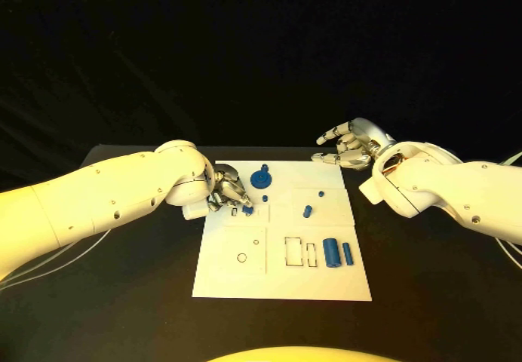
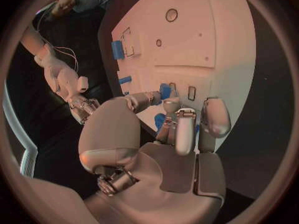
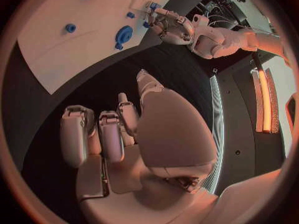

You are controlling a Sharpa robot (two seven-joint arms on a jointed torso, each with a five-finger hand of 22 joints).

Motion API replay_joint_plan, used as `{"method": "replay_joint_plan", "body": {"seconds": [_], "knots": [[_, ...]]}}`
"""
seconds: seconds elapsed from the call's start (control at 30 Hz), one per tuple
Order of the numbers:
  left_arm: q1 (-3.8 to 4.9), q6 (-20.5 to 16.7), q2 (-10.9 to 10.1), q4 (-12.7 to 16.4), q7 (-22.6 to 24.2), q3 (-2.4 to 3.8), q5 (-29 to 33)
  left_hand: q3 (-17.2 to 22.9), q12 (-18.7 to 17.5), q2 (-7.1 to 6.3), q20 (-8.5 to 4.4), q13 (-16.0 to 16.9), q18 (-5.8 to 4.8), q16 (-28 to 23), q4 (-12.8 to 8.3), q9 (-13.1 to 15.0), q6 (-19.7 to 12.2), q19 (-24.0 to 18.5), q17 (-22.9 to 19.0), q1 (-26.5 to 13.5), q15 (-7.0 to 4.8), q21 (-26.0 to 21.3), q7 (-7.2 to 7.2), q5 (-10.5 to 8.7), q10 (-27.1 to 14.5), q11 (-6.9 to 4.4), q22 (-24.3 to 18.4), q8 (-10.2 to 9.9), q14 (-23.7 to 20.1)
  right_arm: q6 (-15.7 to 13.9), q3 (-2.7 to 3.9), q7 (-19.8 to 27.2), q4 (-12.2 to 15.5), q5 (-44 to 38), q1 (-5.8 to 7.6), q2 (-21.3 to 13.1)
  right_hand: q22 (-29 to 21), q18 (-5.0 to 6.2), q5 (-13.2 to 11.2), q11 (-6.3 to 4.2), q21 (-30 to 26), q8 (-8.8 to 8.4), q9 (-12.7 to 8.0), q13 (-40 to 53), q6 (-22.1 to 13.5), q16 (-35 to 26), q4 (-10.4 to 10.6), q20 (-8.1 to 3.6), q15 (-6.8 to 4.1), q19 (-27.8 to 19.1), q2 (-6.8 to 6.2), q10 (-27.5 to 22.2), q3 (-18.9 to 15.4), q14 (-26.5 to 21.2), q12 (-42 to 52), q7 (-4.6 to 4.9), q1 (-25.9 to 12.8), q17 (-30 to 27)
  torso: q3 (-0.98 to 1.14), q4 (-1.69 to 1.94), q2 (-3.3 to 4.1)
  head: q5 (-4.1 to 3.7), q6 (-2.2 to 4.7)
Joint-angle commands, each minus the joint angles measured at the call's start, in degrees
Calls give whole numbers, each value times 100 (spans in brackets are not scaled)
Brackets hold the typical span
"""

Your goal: Assemble the parts on the task board

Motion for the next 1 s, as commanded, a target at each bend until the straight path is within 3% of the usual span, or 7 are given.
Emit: {"method": "replay_joint_plan", "body": {"seconds": [0.03, 0.4, 1.0], "knots": [[3, -67, 6, 15, -3, 7, -76, 697, 110, 137, -23, 147, -88, 152, -286, 975, 458, 227, 1248, -32, -94, 121, -210, 599, 500, -164, 159, 614, 454, 21, 1, 13, -6, -1, -4, 3, 1033, -1, 20, 6, -56, 131, -35, 155, 61, -14, -11, 30, -49, 231, 76, -77, -33, 593, -11, 19, -61, 1369, -2, -10, 7, 11, 7], [3, -82, 49, 11, -36, 4, -488, 705, 197, 144, -80, 273, -127, 225, -329, 1060, 589, 371, 1410, -194, -157, 197, -288, 714, 694, -234, 345, 673, 519, 30, 0, 16, -10, 3, -6, -6, 1033, -1, 20, 6, -56, 131, -35, 155, 61, -14, -11, 30, -49, 231, 76, -77, -33, 593, -11, 19, -61, 1369, -5, 1, 4, -5, -2], [0, -38, 126, 16, -58, -55, -652, 696, 301, 148, -141, 462, -165, 265, -341, 1175, 750, 503, 1501, -326, -224, 263, -378, 785, 894, -312, 518, 770, 551, 56, -1, 34, 1, 3, -6, -3, 1036, -2, 20, 4, -51, 136, -36, 154, 65, -15, -10, 28, -51, 234, 78, -76, -31, 592, -10, 17, -71, 1366, -10, -10, 9, 35, -15]]}}
